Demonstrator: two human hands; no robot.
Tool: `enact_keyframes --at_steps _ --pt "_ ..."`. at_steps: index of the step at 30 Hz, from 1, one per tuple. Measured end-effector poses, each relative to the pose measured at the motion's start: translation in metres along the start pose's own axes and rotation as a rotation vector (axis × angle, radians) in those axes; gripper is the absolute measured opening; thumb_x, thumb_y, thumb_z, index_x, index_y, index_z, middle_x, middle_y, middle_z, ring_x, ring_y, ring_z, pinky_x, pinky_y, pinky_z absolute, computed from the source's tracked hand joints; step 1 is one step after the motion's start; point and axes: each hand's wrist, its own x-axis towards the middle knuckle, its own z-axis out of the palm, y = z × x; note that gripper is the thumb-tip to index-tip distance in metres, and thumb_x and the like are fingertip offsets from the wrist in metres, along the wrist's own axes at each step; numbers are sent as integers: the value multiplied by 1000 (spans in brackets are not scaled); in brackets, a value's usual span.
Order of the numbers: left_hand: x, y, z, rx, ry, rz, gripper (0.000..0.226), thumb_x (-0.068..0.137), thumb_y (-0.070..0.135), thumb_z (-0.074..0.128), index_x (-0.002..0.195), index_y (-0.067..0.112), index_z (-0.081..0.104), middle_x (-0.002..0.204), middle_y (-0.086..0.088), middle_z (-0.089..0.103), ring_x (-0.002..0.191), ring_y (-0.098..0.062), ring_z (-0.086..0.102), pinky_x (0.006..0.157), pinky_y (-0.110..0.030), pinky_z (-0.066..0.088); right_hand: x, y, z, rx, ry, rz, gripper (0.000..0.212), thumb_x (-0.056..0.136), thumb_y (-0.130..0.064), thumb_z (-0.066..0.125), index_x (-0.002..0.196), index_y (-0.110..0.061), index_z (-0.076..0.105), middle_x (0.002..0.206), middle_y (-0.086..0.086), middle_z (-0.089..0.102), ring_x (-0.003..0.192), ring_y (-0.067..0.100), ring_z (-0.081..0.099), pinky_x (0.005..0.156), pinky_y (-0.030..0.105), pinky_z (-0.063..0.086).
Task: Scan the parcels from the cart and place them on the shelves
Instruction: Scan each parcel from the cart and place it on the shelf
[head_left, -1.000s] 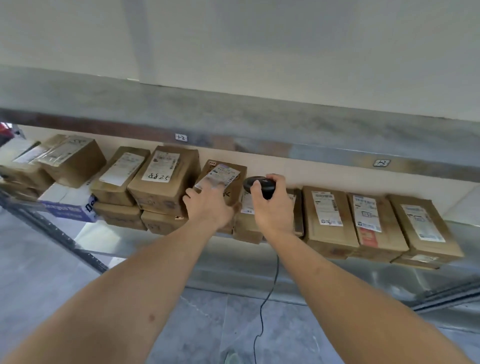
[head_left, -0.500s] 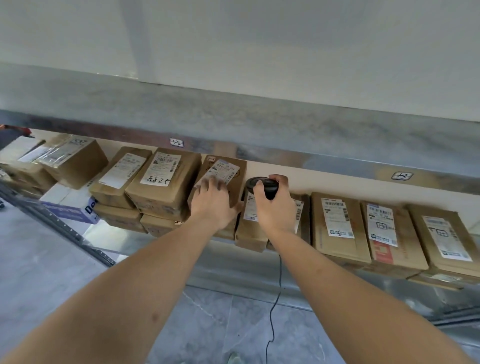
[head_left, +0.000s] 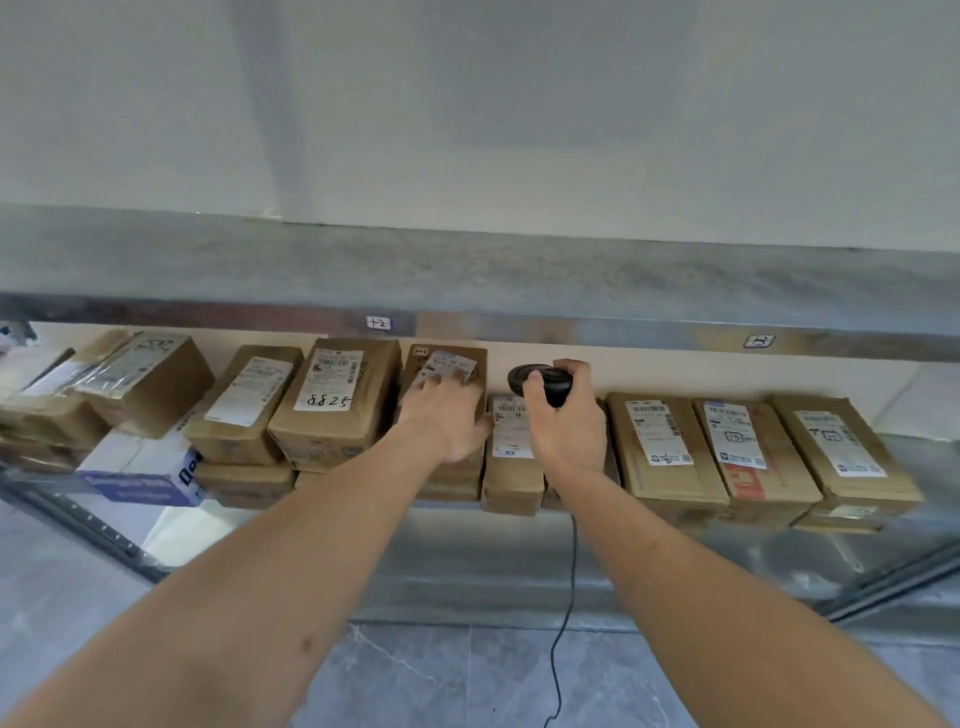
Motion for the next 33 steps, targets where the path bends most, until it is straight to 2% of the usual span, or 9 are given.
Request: enact_keyframes --at_steps 3,5,8,10,15,19,25,29,33 --pt "-8 1 -7 5 9 97 49 102 50 50 139 19 55 144 -14 52 132 -41 50 108 -53 45 -20 -7 -6 -33 101 4 36 101 -51 57 132 -35 48 100 -8 64 95 22 64 84 38 51" --pt "-16 3 -10 1 18 173 51 102 50 50 143 21 53 145 -12 51 132 -38 51 104 -52 46 -36 -11 -11 -44 168 16 36 101 -53 56 131 -37 47 102 -7 65 96 22 64 86 41 53" --pt "-29 7 -15 -4 30 294 54 102 50 50 147 20 52 148 -12 49 134 -38 49 105 -52 48 -65 -18 -19 -38 264 43 35 99 -55 56 129 -39 48 105 -9 66 98 21 66 90 44 55" --pt "-39 12 -18 6 51 371 52 101 51 51 141 18 57 141 -11 53 130 -39 51 104 -51 48 -87 -22 -28 -43 330 57 35 99 -55 57 128 -38 49 106 -11 66 98 20 66 88 41 53" --pt "-75 40 -28 27 83 539 49 101 53 49 138 20 58 137 -10 56 126 -38 53 103 -50 47 -146 -27 -64 -40 489 83 33 100 -53 57 128 -37 51 97 -19 63 93 15 65 88 42 56" --pt "-109 79 -36 32 120 670 44 99 52 50 129 23 62 135 -7 61 123 -36 56 97 -46 47 -189 -25 -99 -50 619 110 29 98 -54 56 124 -41 51 104 -11 68 94 17 66 83 38 54" --pt "-167 144 -45 13 152 865 50 98 56 48 138 27 57 135 -6 59 126 -35 56 100 -47 49 -257 -16 -160 -61 785 142 28 99 -53 55 122 -38 52 100 -11 67 92 17 65 80 38 53" --pt "-215 199 -46 17 167 958 44 99 52 51 128 20 60 132 -7 58 124 -35 55 97 -46 47 -308 -5 -211 -57 861 140 26 100 -52 56 121 -39 51 97 -15 65 87 12 65 72 36 53" --pt "-279 266 -42 22 172 1059 50 100 51 49 140 22 56 138 -7 57 127 -37 55 101 -48 48 -372 14 -279 -84 943 138 25 102 -49 56 123 -35 52 99 -12 66 77 5 66 61 24 48"
